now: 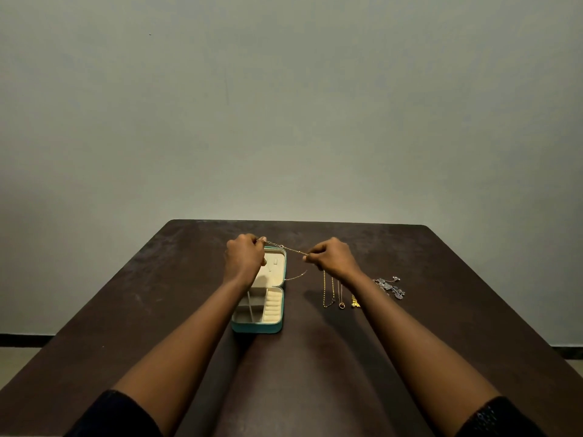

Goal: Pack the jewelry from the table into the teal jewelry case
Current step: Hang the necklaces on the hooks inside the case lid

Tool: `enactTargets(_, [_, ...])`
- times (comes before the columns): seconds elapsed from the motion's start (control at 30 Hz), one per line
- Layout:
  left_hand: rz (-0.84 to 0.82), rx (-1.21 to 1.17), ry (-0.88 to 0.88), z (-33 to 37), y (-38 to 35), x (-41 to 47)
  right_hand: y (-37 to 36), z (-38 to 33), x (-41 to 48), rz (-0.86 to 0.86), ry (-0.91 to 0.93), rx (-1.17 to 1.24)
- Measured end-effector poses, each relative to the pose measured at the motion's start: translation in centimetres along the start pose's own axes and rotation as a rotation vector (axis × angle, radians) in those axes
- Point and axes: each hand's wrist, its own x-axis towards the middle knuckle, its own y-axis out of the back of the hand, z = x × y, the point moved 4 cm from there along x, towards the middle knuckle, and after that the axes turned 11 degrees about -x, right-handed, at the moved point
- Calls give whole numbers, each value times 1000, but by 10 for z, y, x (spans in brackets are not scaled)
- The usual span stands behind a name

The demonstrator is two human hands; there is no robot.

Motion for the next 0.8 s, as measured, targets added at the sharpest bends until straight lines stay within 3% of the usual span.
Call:
enactTargets(0.27, [-147, -92, 38, 12, -5, 2, -3, 6, -2, 44, -101, 234])
enactTargets(0.37, [-217, -391, 211, 15, -11, 1, -3, 9, 0, 57, -104, 182])
enactTargets(0.47, [-288, -684, 340, 20, -16, -6, -2, 11, 0, 77, -152, 282])
enactTargets(0.63, [-442, -595, 216, 32, -20, -9, -6, 5, -4, -83, -232, 805])
enactTargets(0.8, [-530, -485, 80, 41, -23, -10, -5, -6, -10, -295, -144, 762])
